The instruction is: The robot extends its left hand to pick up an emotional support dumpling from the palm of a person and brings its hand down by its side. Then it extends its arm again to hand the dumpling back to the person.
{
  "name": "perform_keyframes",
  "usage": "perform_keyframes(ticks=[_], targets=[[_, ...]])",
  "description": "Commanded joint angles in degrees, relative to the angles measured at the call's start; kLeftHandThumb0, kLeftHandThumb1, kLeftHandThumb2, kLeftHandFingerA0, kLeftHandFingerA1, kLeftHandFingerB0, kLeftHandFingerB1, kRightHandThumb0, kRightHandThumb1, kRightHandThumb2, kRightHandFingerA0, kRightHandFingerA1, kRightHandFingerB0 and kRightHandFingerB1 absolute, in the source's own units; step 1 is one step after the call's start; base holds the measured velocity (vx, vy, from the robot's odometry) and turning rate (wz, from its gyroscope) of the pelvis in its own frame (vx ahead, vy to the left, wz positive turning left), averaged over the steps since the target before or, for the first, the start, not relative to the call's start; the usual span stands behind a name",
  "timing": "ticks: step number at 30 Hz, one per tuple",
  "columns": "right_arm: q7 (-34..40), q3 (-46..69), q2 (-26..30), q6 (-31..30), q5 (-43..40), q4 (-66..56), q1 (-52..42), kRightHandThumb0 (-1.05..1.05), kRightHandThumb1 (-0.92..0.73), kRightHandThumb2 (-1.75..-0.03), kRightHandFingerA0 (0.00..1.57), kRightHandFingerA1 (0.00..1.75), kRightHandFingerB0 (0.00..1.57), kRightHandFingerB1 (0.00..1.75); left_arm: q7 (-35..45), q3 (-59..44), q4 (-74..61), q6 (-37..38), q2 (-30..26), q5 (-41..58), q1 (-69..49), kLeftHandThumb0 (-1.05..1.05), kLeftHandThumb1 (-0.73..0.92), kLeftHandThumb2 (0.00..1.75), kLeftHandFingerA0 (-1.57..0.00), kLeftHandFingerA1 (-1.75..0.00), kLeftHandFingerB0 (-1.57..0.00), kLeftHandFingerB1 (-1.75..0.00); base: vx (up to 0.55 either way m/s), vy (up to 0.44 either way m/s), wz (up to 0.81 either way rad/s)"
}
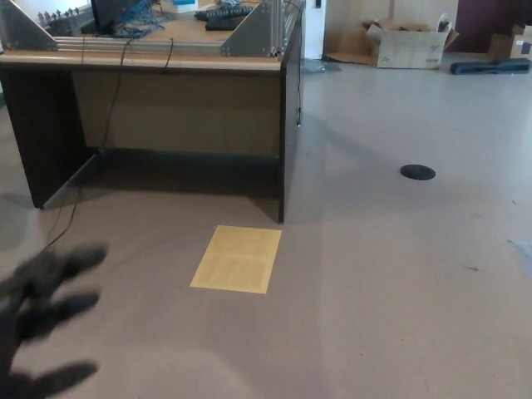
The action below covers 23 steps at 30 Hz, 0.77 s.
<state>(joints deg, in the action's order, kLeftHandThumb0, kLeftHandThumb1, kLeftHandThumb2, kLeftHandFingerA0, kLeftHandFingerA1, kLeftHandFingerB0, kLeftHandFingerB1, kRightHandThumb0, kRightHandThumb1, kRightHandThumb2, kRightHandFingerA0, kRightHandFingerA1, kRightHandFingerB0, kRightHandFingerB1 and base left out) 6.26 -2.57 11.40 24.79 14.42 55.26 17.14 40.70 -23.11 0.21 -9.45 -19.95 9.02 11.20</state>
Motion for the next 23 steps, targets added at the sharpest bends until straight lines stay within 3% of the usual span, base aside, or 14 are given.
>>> perform_keyframes(ticks=[1, 2, 6, 23], targets=[[3.44, 0.70, 0.93, 2.78, -0.25, 0.26, -5.38, -0.30, -0.65, -0.59, 0.71, 0.48, 0.53, 0.41, -7.02, -7.54, 22.51, 17.25, 5.63, 2.45, -11.63, -0.29, 0.29, 0.85, -0.05, -0.49, 0.00, -0.47, 0.00, 0.000, 0.00], [3.77, 0.68, 0.93, 3.16, -0.16, 0.30, -5.76, -0.30, -0.64, -0.59, 0.71, 0.48, 0.53, 0.41, -9.01, -7.25, 25.61, 19.42, 5.75, 0.97, -12.06, -0.27, 0.24, 0.83, -0.09, -0.51, -0.07, -0.49, 0.00, 0.000, 0.00], [4.66, 0.87, 0.94, 3.36, -0.09, 0.08, -5.98, -0.29, -0.64, -0.59, 0.74, 0.48, 0.52, 0.40, -12.42, -5.90, 32.76, 24.17, 5.22, -2.01, -11.36, -0.24, 0.29, 0.85, -0.11, -0.51, -0.08, -0.49, 0.00, 0.000, 0.00], [4.57, 1.41, 1.76, 2.32, -0.28, -0.50, -5.87, -0.33, -0.64, -0.59, 0.71, 0.47, 0.52, 0.39, -12.62, -2.75, 39.13, 27.26, 3.23, -0.89, -8.87, -0.22, 0.30, 0.86, -0.11, -0.52, -0.09, -0.49, 0.00, 0.000, 0.00]])
